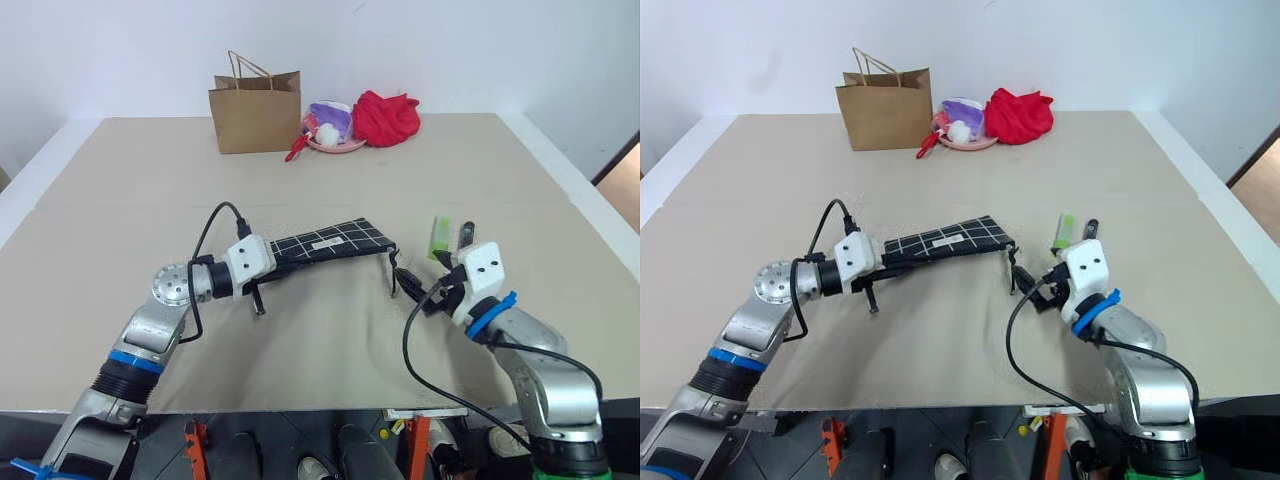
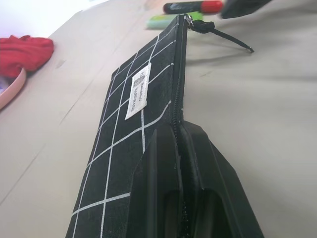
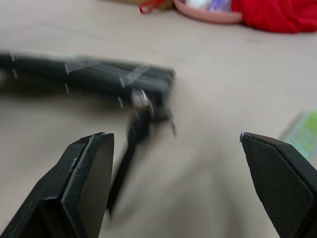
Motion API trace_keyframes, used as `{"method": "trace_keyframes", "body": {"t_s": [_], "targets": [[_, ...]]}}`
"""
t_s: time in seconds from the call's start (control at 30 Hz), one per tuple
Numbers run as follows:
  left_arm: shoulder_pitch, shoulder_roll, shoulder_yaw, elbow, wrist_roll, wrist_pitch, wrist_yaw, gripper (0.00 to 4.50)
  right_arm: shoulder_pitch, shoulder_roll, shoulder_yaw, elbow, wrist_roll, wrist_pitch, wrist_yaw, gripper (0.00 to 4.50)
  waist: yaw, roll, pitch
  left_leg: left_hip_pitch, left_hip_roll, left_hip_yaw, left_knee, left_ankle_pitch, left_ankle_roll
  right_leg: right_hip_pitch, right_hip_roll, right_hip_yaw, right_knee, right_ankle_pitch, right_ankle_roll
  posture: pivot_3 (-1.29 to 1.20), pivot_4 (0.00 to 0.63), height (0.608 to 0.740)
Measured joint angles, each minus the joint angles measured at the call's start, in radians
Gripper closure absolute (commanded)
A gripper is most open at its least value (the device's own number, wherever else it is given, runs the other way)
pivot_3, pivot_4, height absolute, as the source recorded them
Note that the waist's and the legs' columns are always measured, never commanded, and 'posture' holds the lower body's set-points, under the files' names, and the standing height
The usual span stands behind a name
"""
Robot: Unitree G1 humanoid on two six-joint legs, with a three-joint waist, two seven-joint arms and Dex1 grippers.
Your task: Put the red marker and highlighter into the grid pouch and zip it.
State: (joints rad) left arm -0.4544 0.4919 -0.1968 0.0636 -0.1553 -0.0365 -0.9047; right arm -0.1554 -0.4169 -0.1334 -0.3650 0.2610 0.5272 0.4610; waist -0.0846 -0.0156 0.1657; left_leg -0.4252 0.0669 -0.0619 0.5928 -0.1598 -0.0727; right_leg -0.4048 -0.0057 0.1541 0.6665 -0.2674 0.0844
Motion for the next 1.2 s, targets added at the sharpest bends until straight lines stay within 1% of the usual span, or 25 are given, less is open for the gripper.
{"method": "trace_keyframes", "body": {"t_s": [0.2,0.37,0.4,0.43,0.47,0.5,0.57,0.63,0.67,0.7,0.73,0.9,1.2], "targets": [[0.005,-0.004,0.001,-0.005,-0.002,0.012,0.002,4.5,-0.045,0.051,0.058,0.04,0.0,0.022,-0.023,0.11,0.006,0.0,0.0,-0.001,0.0,0.0,0.0,0.0,0.0,0.0,0.0,0.0,0.0,-0.001,0.001,0.0,0.15,0.74],[0.005,-0.005,0.003,-0.007,-0.002,0.019,0.002,4.5,-0.045,0.064,0.063,0.066,0.0,0.053,-0.051,0.11,0.006,0.0,0.0,-0.002,0.0,0.0,0.0,0.0,0.0,-0.001,0.0,0.0,0.0,-0.001,0.001,0.0,0.15,0.74],[0.005,-0.005,0.003,-0.007,-0.003,0.022,0.002,4.5,-0.043,0.065,0.062,0.067,0.0,0.054,-0.054,0.33,0.006,0.0,0.0,-0.002,0.0,0.0,0.0,0.0,0.0,-0.001,0.0,0.0,0.0,-0.001,0.001,0.0,0.15,0.74],[0.005,-0.005,0.003,-0.007,-0.003,0.023,0.002,4.5,-0.043,0.065,0.062,0.067,0.0,0.054,-0.055,0.33,0.006,0.0,0.0,-0.002,0.0,0.0,0.0,0.0,0.0,-0.001,0.0,0.0,0.0,-0.001,0.001,0.0,0.15,0.74],[0.005,-0.007,0.006,-0.007,-0.004,0.023,0.002,4.5,-0.043,0.065,0.062,0.067,0.0,0.054,-0.056,0.75,0.006,0.0,0.0,-0.002,0.0,0.0,0.0,0.0,0.0,-0.001,0.0,0.0,0.0,-0.001,0.001,0.0,0.15,0.74],[0.005,-0.01,0.008,-0.007,-0.004,0.023,0.003,4.5,-0.043,0.066,0.062,0.068,0.0,0.053,-0.055,1.08,0.006,0.0,0.0,-0.002,0.0,0.0,0.0,0.0,0.0,-0.001,0.0,0.0,0.0,-0.001,0.001,0.0,0.15,0.74],[0.004,-0.015,0.009,-0.007,-0.006,0.023,0.003,4.5,-0.046,0.07,0.062,0.071,0.0,0.05,-0.055,2.02,0.006,0.0,0.0,-0.002,0.0,0.0,0.0,0.0,0.0,-0.001,0.0,0.0,0.0,-0.001,0.001,0.0,0.15,0.74],[0.0,-0.024,0.01,-0.007,-0.007,0.023,0.004,4.5,-0.051,0.073,0.063,0.081,-0.002,0.048,-0.057,3.16,0.006,0.0,0.0,-0.002,0.0,0.0,0.0,0.0,0.0,-0.001,0.0,0.0,0.0,-0.001,0.001,0.0,0.15,0.74],[-0.003,-0.03,0.01,-0.007,-0.007,0.023,0.004,4.5,-0.054,0.074,0.066,0.086,-0.005,0.044,-0.058,3.59,0.006,0.0,0.0,-0.002,0.0,0.0,0.0,0.0,0.0,0.0,0.0,0.0,0.0,-0.001,0.001,0.0,0.15,0.74],[-0.006,-0.034,0.01,-0.007,-0.007,0.023,0.004,4.5,-0.056,0.075,0.069,0.09,-0.009,0.04,-0.058,4.12,0.006,0.0,0.0,-0.002,0.0,0.0,0.0,0.0,0.0,-0.001,0.0,0.0,0.0,-0.001,0.001,0.0,0.15,0.74],[-0.008,-0.036,0.01,-0.007,-0.007,0.023,0.004,4.5,-0.059,0.075,0.072,0.094,-0.012,0.039,-0.06,4.45,0.006,0.0,0.0,-0.002,0.0,0.0,0.0,0.0,0.0,-0.001,0.0,0.0,0.0,-0.001,0.001,0.0,0.15,0.74],[-0.009,-0.036,0.011,-0.007,-0.004,0.023,0.006,4.5,-0.062,0.074,0.09,0.107,-0.022,0.028,-0.066,4.45,0.006,0.0,0.0,-0.002,0.0,0.0,0.0,0.0,0.0,-0.001,0.0,0.0,0.0,-0.001,0.001,0.0,0.15,0.74],[0.0,-0.035,0.011,-0.016,-0.002,0.023,0.02,4.5,-0.099,0.032,0.146,0.104,-0.04,0.031,-0.029,4.45,0.006,0.0,0.0,-0.002,0.0,0.0,0.0,0.0,0.0,-0.001,0.0,0.0,0.0,-0.001,0.001,0.0,0.15,0.74]]}}
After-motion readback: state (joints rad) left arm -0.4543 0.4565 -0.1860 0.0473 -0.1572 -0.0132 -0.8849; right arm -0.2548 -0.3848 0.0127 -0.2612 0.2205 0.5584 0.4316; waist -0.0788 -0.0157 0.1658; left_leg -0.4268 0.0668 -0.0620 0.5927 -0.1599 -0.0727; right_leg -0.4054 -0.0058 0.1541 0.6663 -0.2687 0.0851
